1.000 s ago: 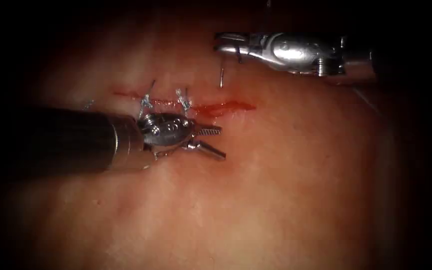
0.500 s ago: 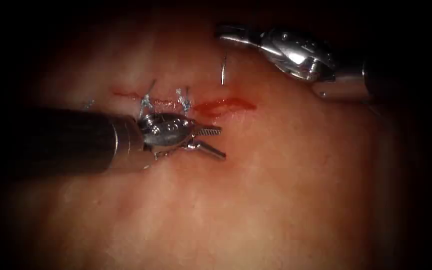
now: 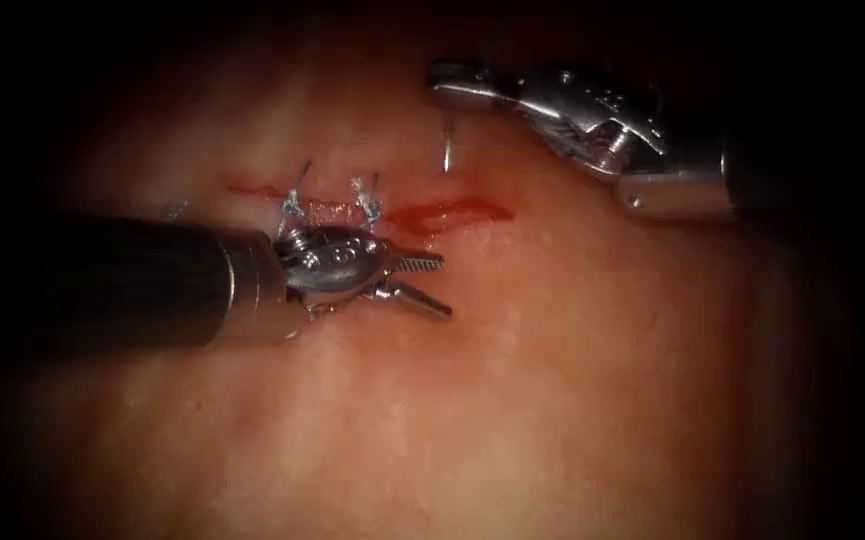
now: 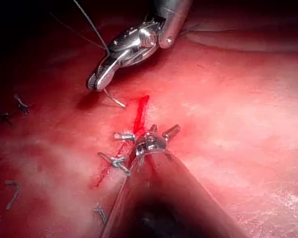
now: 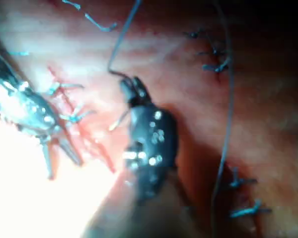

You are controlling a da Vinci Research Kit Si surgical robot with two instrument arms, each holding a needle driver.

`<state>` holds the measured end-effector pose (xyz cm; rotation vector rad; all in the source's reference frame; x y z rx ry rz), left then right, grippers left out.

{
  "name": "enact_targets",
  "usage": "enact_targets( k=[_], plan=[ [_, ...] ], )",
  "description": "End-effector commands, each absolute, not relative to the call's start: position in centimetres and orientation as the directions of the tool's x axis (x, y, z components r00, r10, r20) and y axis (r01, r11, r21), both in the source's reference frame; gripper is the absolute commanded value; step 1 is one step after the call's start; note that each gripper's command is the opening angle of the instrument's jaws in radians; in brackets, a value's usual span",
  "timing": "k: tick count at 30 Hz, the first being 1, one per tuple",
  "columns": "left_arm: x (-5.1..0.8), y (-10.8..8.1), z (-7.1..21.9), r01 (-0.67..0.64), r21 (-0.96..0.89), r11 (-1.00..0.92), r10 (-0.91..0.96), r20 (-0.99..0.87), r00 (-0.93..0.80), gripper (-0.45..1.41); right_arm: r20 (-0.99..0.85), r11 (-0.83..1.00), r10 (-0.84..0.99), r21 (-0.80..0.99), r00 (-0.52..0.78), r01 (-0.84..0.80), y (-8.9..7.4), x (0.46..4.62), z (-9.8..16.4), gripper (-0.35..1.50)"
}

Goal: Wound Closure

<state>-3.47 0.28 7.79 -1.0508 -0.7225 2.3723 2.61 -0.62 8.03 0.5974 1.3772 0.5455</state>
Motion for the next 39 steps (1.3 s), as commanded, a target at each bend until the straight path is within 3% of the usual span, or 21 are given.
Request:
enact_targets(
  k=[1,15,24,30,31,34,39],
  plan=[
    [-3.52,0.31,7.85,-0.182,-0.617,-0.766,0.58,-0.539,-0.611,0.44,-0.725,0.73,0.679,0.683,0.115,-0.007,-0.6,2.7,8.05,-0.35],
    [-3.49,0.34,7.82,-0.177,-0.62,-0.764,0.579,-0.539,-0.611,0.44,-0.62,0.62,0.772,0.783,0.139,0.045,-0.77,2.71,7.99,-0.35],
    [-3.48,0.34,7.82,-0.177,-0.621,-0.764,0.579,-0.539,-0.611,0.42,-0.408,0.401,0.893,0.913,0.189,0.076,-1.05,2.76,7.88,-0.35],
    [-3.48,0.34,7.82,-0.176,-0.621,-0.764,0.579,-0.539,-0.611,0.42,-0.386,0.379,0.902,0.923,0.192,0.071,-1.14,2.8,7.88,-0.32],
    [-3.48,0.34,7.82,-0.176,-0.621,-0.764,0.579,-0.539,-0.611,0.42,-0.413,0.412,0.895,0.91,0.17,0.042,-1.1,2.8,7.89,0.12],
    [-3.48,0.34,7.82,-0.176,-0.621,-0.764,0.579,-0.539,-0.611,0.42,-0.513,0.52,0.848,0.854,0.131,-0.015,-1.0,2.8,7.97,0.93],
    [-3.48,0.33,7.81,-0.176,-0.621,-0.764,0.579,-0.539,-0.611,0.42,-0.675,0.684,0.729,0.725,0.114,-0.078,-0.8,2.75,8.1,1.25]
  ],
)
